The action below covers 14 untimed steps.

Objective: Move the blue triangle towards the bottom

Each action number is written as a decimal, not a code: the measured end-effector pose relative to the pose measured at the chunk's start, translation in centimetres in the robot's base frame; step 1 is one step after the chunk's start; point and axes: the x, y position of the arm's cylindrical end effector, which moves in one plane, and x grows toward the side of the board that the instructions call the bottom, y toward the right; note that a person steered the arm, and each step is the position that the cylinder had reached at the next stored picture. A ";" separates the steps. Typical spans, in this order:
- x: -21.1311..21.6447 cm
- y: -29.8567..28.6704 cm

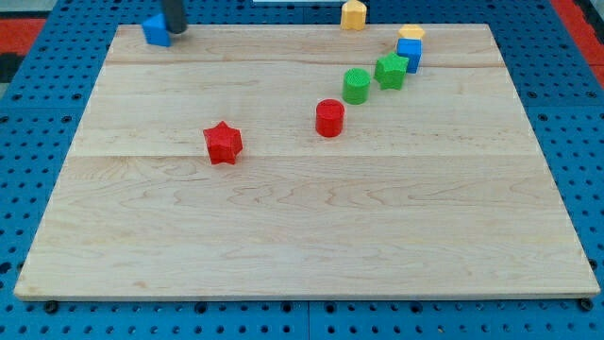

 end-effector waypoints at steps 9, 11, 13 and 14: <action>10.1 -3.3; 11.0 -8.1; 14.5 -4.0; 18.0 -1.8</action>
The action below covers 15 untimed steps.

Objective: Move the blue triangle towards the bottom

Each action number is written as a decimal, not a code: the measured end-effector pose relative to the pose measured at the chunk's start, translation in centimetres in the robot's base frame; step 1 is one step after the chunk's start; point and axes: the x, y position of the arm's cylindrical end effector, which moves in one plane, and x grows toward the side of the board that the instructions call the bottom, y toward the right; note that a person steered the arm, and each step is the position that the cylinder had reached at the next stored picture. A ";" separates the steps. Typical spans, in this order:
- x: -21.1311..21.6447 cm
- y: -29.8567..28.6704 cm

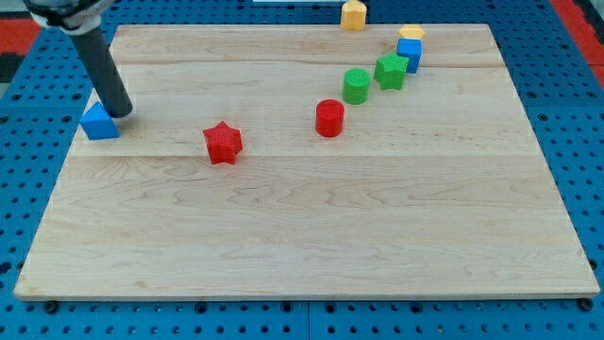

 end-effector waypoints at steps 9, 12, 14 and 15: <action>8.5 0.6; 10.6 9.9; 9.4 24.0; 8.6 30.4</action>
